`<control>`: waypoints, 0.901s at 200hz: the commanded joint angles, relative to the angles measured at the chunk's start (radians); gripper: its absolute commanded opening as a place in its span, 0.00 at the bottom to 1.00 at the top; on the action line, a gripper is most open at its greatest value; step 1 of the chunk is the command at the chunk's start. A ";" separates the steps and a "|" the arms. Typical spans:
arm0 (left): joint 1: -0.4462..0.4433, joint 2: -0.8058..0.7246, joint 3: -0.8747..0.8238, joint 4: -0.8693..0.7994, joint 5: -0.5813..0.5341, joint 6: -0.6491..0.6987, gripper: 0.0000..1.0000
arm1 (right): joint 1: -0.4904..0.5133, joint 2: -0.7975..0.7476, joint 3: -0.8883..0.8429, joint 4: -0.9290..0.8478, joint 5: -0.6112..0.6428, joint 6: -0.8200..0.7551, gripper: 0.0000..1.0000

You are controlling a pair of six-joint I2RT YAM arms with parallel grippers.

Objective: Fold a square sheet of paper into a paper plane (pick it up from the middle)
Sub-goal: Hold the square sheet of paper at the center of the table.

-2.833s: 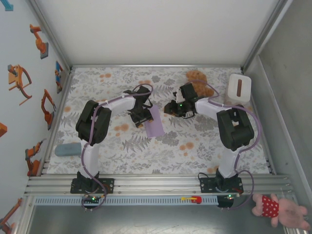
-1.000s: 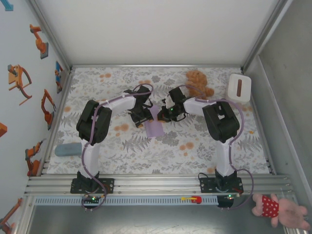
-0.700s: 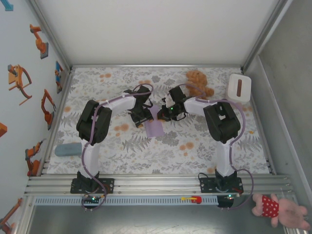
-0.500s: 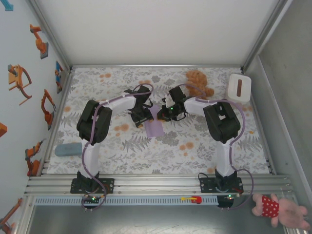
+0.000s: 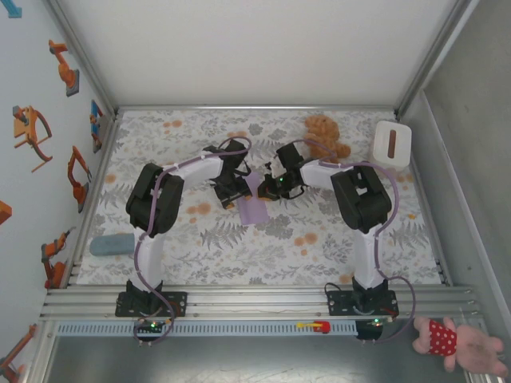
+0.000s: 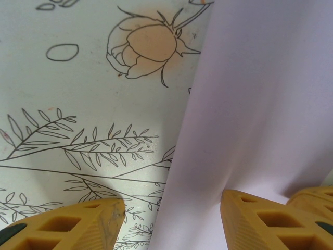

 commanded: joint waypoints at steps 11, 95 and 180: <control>-0.037 0.291 -0.124 0.083 0.048 0.019 0.55 | 0.006 0.037 0.016 -0.040 0.017 -0.013 0.05; -0.010 0.034 -0.074 0.083 0.021 0.076 0.56 | 0.005 0.091 -0.046 -0.150 0.180 0.006 0.00; 0.049 -0.312 -0.204 0.253 0.082 0.101 0.50 | 0.012 0.029 -0.194 -0.022 0.224 0.224 0.00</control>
